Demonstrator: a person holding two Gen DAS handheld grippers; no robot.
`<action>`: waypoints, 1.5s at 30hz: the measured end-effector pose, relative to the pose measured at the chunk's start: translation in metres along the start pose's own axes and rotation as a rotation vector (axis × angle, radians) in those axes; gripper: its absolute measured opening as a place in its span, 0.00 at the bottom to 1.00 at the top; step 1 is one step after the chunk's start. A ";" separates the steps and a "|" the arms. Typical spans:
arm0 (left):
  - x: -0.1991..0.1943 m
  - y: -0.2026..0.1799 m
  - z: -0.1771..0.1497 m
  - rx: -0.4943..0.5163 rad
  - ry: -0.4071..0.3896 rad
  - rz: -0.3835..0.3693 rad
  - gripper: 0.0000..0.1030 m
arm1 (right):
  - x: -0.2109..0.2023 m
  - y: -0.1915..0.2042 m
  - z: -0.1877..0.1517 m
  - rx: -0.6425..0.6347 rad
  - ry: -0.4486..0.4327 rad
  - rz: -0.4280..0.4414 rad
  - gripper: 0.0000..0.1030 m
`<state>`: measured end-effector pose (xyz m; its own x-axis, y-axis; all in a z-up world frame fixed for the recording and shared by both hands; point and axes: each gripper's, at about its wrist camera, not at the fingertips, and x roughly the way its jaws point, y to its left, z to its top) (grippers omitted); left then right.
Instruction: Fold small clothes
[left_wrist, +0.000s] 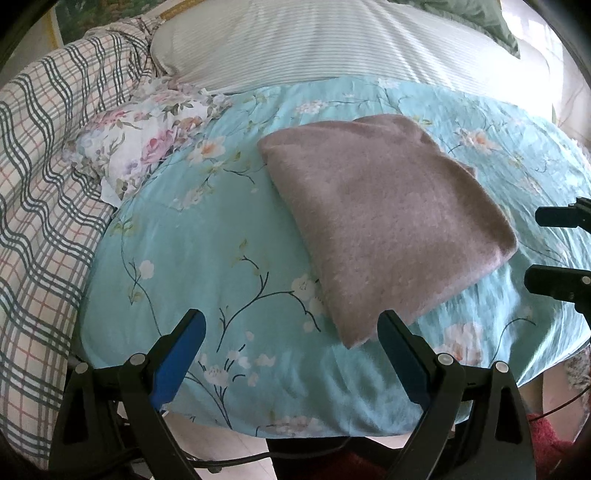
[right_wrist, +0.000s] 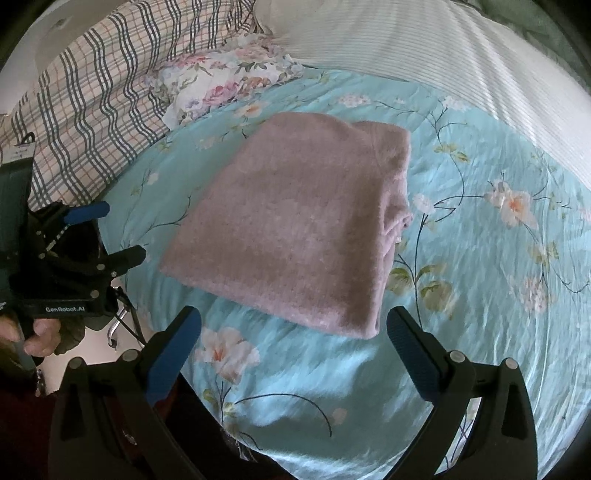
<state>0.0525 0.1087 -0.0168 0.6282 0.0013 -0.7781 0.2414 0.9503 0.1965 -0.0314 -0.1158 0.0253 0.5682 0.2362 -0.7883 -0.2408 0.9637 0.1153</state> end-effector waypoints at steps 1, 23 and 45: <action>0.000 -0.001 0.001 0.001 0.001 0.002 0.92 | 0.001 -0.001 0.001 -0.001 0.001 0.000 0.98; 0.003 -0.014 0.020 0.036 -0.004 0.003 0.92 | -0.002 -0.010 0.015 -0.006 -0.030 0.027 0.99; 0.001 -0.018 0.026 0.039 -0.019 -0.006 0.92 | -0.001 -0.007 0.016 -0.004 -0.027 0.028 0.99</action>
<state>0.0676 0.0837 -0.0056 0.6403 -0.0101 -0.7680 0.2731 0.9375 0.2154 -0.0177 -0.1209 0.0353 0.5824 0.2661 -0.7681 -0.2600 0.9563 0.1341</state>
